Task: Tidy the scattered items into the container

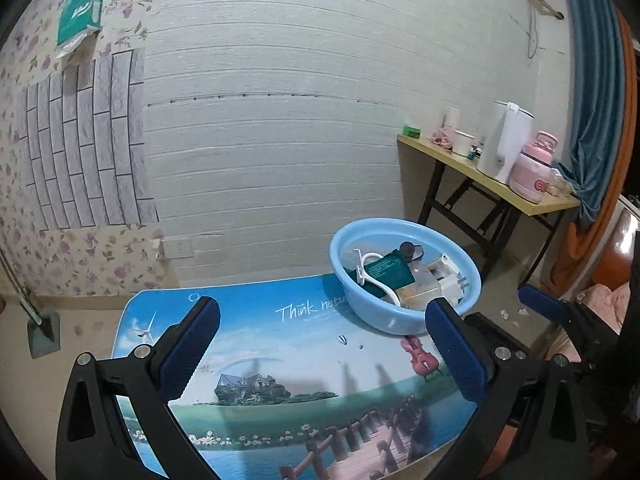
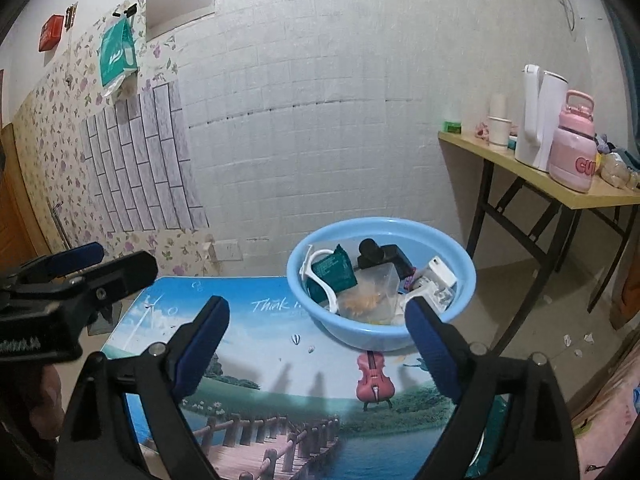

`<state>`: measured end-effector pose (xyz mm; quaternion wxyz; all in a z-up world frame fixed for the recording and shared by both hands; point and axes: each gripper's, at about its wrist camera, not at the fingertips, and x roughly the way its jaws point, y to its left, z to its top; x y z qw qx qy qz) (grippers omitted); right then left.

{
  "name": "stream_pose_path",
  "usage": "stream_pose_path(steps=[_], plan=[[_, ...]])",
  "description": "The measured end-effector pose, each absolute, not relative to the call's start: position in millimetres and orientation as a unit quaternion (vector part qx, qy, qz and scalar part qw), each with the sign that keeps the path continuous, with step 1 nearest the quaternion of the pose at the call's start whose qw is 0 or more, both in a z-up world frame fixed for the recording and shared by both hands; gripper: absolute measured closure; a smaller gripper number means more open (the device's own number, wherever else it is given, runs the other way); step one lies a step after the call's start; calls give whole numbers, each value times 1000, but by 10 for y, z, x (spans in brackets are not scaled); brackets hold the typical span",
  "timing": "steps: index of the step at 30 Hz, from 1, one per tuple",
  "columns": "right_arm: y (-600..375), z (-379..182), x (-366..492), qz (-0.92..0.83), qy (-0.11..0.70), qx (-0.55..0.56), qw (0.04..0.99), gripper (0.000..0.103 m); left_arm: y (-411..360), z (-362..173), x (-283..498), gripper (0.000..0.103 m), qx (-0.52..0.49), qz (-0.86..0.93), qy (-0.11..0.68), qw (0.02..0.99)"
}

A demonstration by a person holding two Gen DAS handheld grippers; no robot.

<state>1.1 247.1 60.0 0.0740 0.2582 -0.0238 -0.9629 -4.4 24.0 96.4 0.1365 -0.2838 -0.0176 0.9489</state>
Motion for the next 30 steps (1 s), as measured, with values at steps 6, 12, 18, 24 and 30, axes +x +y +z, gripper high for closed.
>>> stream_pose_path(steps=[6,12,18,24,30], plan=[[2516,581,46,-972,-56,222,59,0,184,974,48,0,-271,954,1,126],[2396,529,-25,-966,-16,254,44,0,167,972,112,0,-259,959,19,115],[2414,497,-30,-962,-24,270,42,0,78,943,115,0,-270,957,-1,103],[2410,493,-32,-960,-34,275,46,0,7,925,128,0,-283,952,-17,113],[2355,454,-44,-956,-28,287,57,0,24,892,130,0,-303,948,-12,96]])
